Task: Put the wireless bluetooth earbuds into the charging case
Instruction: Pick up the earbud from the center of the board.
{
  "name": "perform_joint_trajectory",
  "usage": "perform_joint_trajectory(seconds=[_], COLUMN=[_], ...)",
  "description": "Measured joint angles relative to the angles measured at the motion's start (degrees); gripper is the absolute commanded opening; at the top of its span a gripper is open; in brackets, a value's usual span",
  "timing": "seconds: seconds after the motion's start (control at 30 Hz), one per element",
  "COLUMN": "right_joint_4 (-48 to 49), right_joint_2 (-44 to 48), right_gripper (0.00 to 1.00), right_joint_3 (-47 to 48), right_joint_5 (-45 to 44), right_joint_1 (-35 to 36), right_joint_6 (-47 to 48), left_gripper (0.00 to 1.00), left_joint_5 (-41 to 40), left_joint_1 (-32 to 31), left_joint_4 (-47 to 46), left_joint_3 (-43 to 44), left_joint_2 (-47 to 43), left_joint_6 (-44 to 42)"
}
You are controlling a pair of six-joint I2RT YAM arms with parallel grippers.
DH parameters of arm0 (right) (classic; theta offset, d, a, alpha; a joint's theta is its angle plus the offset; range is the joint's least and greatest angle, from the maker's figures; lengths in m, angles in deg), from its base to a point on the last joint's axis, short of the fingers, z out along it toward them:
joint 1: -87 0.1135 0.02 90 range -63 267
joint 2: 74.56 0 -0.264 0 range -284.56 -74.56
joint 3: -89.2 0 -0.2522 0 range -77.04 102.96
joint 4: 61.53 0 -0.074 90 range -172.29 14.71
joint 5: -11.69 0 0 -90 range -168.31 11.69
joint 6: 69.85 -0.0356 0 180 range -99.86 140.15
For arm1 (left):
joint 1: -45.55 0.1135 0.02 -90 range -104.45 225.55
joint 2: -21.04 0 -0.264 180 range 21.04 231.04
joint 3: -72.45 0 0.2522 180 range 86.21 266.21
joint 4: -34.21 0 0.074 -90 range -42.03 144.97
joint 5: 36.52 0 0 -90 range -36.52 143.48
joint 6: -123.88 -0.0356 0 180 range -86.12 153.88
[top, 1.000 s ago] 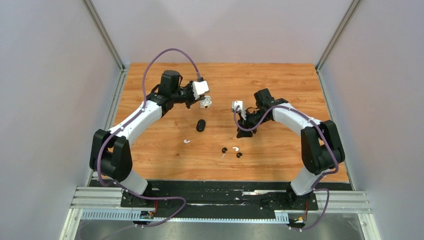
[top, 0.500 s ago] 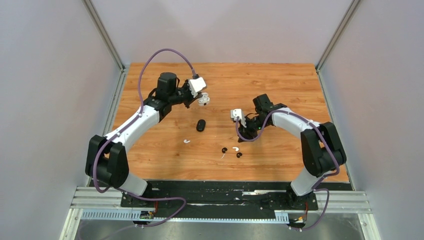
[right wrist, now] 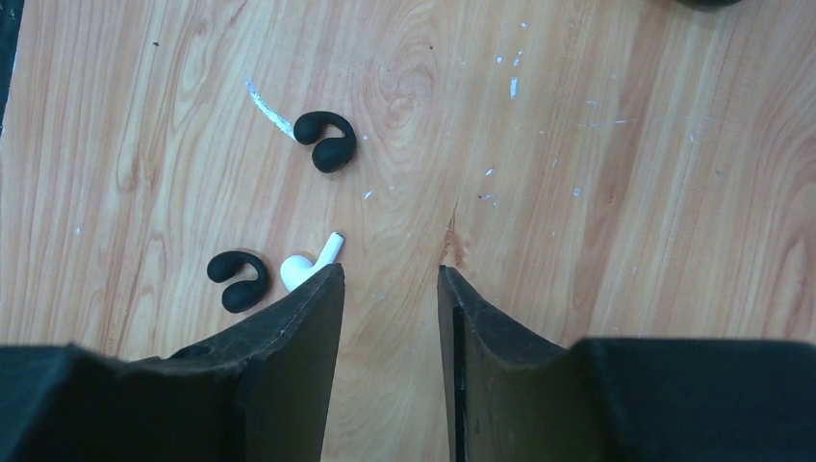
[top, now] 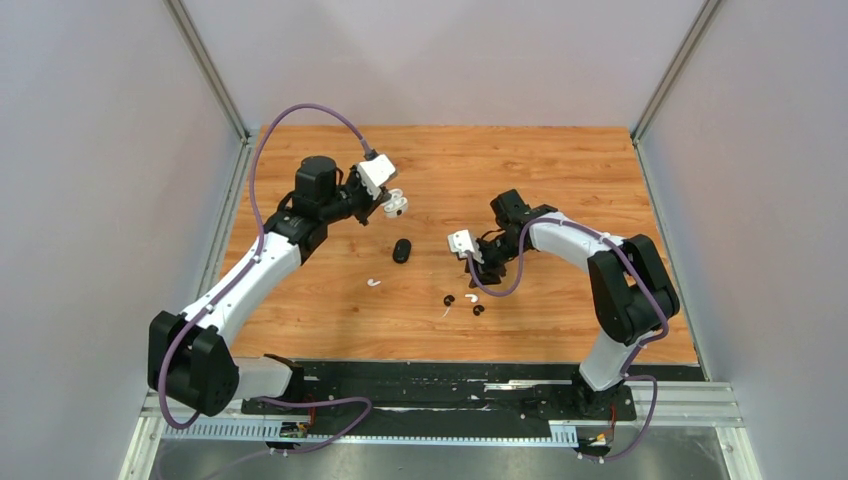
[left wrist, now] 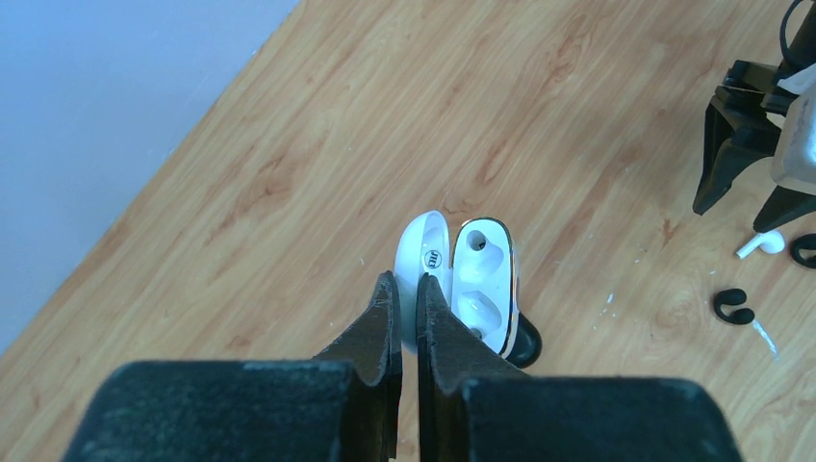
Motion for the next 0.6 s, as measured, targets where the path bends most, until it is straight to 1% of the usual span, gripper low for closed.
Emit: perform_joint_trajectory(seconds=[0.17, 0.33, 0.6], right_joint_4=[-0.57, -0.74, -1.42], right_joint_2=[0.0, 0.04, 0.24], right_gripper=[0.45, 0.46, 0.46], right_joint_3=[-0.35, -2.6, -4.48], right_joint_5=[-0.5, -1.27, -1.73], right_joint_1=[0.22, 0.46, 1.66], right_joint_6=[3.41, 6.64, 9.53], left_gripper=[0.0, 0.0, 0.0], left_joint_5=[-1.03, -1.14, -1.11], left_joint_1=[0.0, 0.02, 0.02], left_joint_4=[0.55, 1.16, 1.22], left_joint_3=[-0.59, -0.7, -0.7], left_joint_2=[-0.15, -0.15, -0.15], left_joint_6=[1.97, 2.69, 3.63])
